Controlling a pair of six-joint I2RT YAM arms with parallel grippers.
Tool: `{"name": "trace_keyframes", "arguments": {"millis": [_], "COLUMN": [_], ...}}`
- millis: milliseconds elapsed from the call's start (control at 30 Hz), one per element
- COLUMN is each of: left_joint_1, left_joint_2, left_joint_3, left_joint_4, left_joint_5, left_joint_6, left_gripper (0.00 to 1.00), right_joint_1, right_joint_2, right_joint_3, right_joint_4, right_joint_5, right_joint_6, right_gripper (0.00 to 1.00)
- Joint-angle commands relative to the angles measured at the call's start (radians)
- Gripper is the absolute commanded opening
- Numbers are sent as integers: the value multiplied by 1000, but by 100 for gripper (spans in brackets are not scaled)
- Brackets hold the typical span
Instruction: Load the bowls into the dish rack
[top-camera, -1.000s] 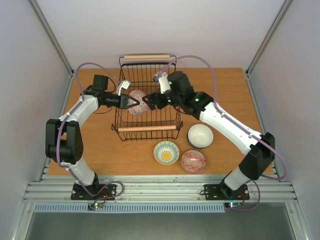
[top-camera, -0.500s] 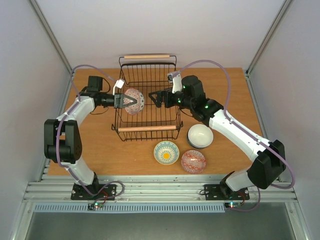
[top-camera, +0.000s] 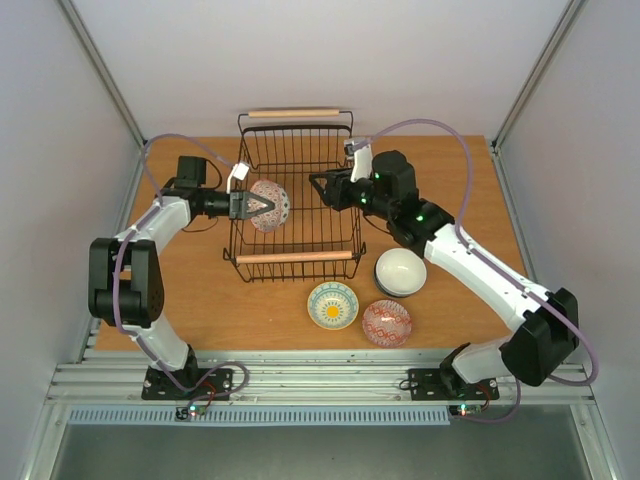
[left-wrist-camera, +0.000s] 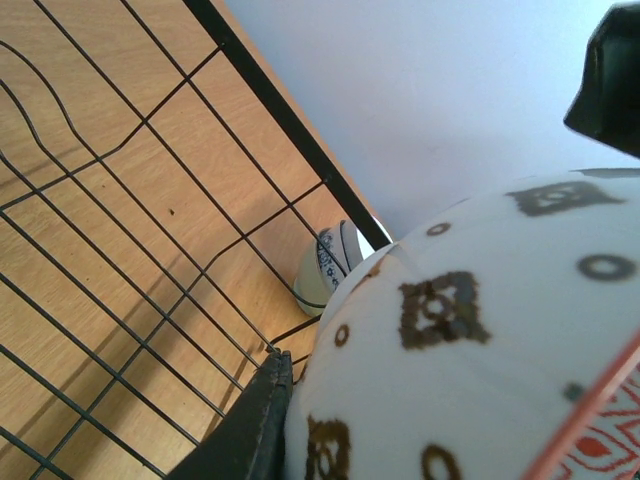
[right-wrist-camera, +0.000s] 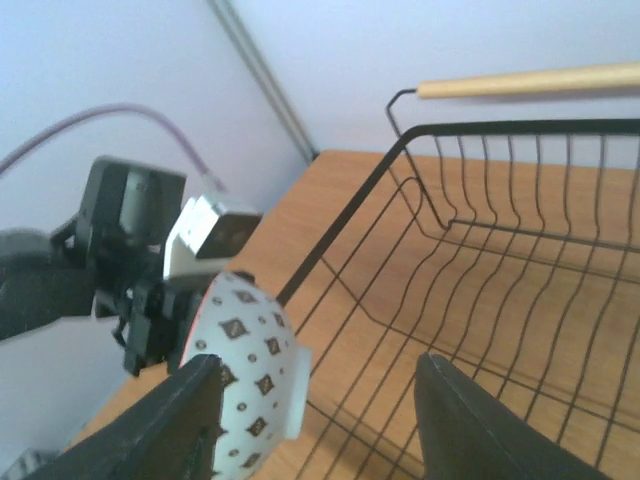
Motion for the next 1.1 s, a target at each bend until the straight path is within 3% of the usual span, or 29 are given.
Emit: {"name": "trace_keyframes", "arguments": {"millis": [0,33,67,167,267,500,1067], "left_joint_1": [5,5,7,7,10,13,13], "left_joint_2": [-46,-47,-50,-53,-44,-18,-4], "left_joint_3": [-7,-10,-15,-22,-17,-3,3], "left_joint_4": [96,106,118,150,150,140,120], "left_joint_5": [56,56,58,80,132,217,222], "left_joint_6": [-37,-38,-64,-101,-106,-109,-94], "left_gripper": [0,0,0,0,1,0,1], "right_joint_1": [0,0,0,-1,-1,-1,86], "right_joint_2": [-29,-9,15,54,54,145,242], "right_joint_3": [34,67,97,125,63,83,109], "right_joint_4": [-62,-105,-131,-159,-43,23,65], "right_joint_5": [111,100,72,-40,-143,-431,-443], "right_joint_6": [9,14,13,-9,8,126,149], "right_gripper": [74,93,98,99,99,99,99]}}
